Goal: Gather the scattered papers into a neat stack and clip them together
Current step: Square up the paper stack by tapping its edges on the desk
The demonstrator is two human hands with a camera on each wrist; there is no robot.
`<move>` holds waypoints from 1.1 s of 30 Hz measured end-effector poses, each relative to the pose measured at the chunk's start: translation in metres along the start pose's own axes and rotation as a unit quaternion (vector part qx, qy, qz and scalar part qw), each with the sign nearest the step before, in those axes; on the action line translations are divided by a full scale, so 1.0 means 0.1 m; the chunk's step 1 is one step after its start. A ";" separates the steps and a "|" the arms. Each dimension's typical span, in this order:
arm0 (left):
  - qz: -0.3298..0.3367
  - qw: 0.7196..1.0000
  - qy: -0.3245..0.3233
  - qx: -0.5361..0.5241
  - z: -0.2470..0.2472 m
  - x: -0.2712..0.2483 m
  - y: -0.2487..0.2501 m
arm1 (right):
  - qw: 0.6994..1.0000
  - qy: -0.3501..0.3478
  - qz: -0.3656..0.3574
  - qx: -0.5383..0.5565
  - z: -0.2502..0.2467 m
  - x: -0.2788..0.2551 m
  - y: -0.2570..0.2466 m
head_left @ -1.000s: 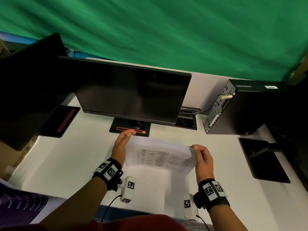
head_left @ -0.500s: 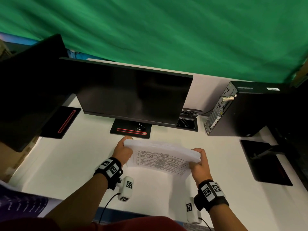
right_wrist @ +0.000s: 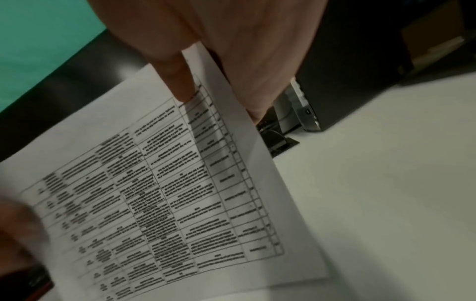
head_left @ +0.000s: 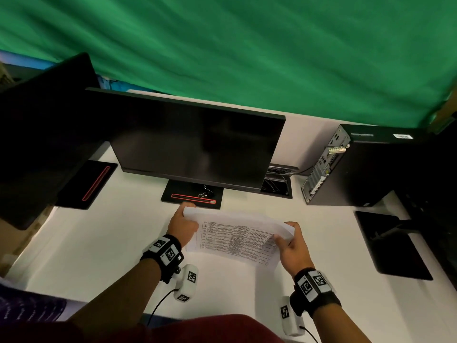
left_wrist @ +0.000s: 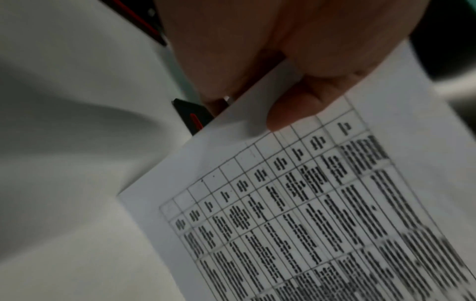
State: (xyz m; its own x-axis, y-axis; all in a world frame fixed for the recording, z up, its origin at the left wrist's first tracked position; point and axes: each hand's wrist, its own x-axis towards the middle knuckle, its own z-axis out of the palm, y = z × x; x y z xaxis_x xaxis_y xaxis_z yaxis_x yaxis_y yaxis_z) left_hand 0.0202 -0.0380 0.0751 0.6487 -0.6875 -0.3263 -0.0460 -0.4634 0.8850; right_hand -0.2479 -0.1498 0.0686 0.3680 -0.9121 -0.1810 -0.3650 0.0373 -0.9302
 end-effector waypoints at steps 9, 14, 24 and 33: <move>0.397 0.870 -0.098 0.276 0.18 -0.38 0.96 | 0.927 -0.040 -0.284 -0.241 0.11 0.03 -1.03; 0.366 0.917 -0.053 0.152 0.14 -0.43 1.04 | 0.887 0.077 -0.359 -0.281 0.03 -0.01 -1.31; 0.199 0.966 -0.026 -0.161 -0.09 -0.52 1.00 | 0.980 -0.027 -0.055 0.188 -0.17 -0.02 -0.91; 0.226 0.961 -0.031 -0.154 0.05 -0.63 0.79 | 0.986 0.062 -0.112 0.110 0.13 -0.18 -0.86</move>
State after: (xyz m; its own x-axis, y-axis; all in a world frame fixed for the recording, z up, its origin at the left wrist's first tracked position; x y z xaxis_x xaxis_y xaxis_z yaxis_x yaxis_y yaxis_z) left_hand -0.0281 -0.0340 0.1642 0.5681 -0.8163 0.1046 -0.0793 0.0723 0.9942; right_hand -0.2122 -0.1307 0.1474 0.3068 -0.9496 0.0645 -0.0875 -0.0956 -0.9916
